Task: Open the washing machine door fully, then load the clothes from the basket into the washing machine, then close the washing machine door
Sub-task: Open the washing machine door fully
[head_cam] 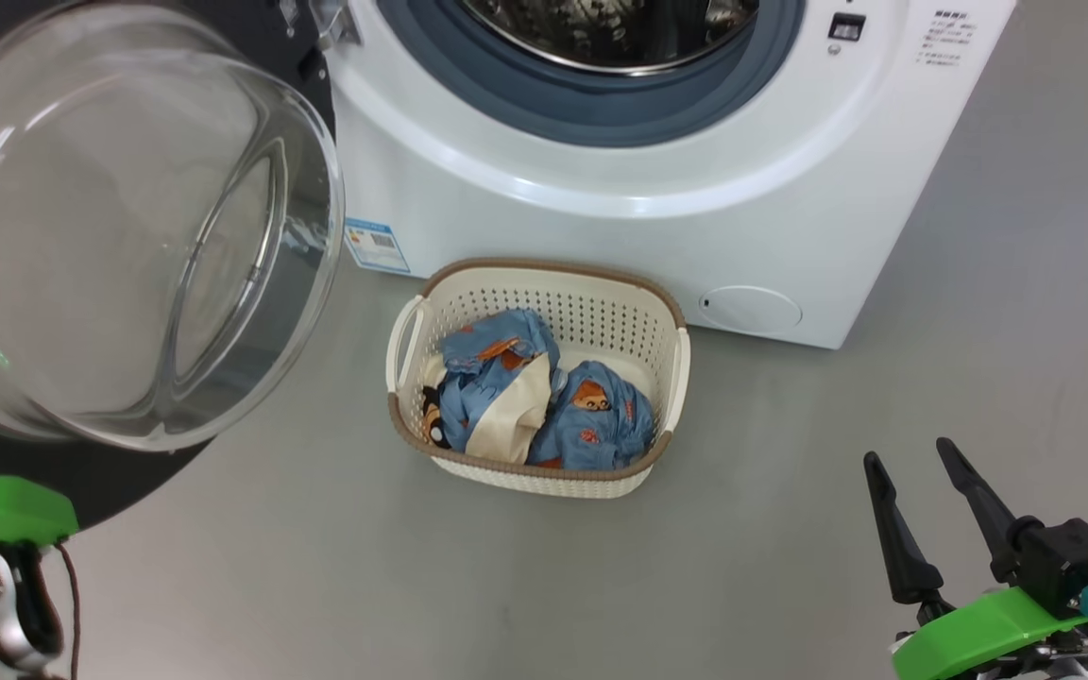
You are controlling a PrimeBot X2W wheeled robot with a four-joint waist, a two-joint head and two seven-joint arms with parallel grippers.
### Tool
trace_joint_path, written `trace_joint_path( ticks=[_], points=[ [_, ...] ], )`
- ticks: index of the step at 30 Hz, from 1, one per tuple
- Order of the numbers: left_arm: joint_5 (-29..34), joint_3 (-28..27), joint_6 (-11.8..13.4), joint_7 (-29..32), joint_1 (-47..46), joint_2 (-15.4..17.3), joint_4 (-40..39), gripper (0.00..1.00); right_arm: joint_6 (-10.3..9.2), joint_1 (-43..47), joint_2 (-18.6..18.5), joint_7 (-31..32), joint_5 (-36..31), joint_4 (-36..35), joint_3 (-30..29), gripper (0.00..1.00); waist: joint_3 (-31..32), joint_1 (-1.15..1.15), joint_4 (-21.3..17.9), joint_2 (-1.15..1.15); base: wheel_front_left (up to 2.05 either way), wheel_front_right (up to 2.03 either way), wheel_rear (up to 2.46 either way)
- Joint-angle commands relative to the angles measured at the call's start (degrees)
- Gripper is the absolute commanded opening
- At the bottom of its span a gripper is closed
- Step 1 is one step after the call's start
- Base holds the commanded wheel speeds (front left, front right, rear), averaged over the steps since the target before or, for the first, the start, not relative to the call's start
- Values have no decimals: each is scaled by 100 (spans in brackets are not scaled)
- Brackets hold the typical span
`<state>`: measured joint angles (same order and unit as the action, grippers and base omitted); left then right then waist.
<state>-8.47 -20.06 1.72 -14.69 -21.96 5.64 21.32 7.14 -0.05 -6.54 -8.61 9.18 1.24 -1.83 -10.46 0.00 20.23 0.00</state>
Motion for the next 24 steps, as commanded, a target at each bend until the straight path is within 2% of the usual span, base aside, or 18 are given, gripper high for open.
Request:
trace_joint_path(
  ticks=[1, 11, 18, 24],
  points=[
    [59, -144, -40, -30, 54, 208, -239, 0, 35, -48, 5, -70, 24, -107, 163, 100, 94, 0, -43, 0, 0, 0, 0],
    [247, 98, -299, -30, 463, 63, -1119, 0, 35, 59, 140, -286, 93, 153, 213, 100, 473, 0, -298, 0, 0, 0, 0],
    [255, 71, -356, -30, 658, 120, -1305, 0, 35, 129, 216, -375, 130, 262, 239, 100, 651, 0, -521, 0, 0, 0, 0],
    [308, 375, -452, -30, 843, -1, -1730, 0, 35, 161, 258, -430, 142, 329, 238, 100, 753, 0, -680, 0, 0, 0, 0]
  ],
)
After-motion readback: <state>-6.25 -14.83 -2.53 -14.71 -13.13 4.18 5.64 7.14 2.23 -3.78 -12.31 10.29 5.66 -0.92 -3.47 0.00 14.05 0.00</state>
